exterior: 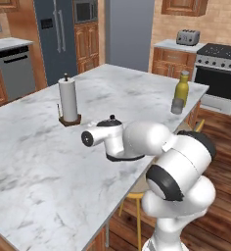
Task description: There is a wine glass and glass cup on the dining counter. Place the wine bottle next to the wine glass and the juice bottle next to the glass cup.
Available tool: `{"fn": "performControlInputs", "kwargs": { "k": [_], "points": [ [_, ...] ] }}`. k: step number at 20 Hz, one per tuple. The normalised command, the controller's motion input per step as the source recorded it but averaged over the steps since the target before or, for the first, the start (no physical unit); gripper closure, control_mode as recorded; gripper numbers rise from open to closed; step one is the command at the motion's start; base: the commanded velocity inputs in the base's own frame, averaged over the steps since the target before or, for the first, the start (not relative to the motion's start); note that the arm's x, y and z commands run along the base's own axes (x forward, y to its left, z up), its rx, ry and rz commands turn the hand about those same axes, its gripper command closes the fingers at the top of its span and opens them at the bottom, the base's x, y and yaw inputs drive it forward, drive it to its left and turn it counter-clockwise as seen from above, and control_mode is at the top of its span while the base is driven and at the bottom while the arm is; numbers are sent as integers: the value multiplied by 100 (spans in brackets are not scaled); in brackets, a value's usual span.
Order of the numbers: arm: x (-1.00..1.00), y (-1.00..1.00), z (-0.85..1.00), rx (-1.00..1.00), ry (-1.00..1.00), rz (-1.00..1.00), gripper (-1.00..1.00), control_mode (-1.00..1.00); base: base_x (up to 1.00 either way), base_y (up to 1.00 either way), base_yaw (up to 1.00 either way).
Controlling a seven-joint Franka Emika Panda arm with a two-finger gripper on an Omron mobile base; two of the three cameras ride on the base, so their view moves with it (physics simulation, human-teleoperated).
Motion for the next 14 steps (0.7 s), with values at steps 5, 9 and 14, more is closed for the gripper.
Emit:
{"fn": "performControlInputs", "kwargs": {
  "k": [5, 9, 14],
  "points": [
    [-29, -15, -39, 13, -1, 0, 100, -100, 0, 0, 0],
    [-29, -12, -40, 11, 0, 0, 100, -100, 0, 0, 0],
    [-33, -1, -50, 2, -3, 0, 100, -100, 0, 0, 0]
  ]
}}
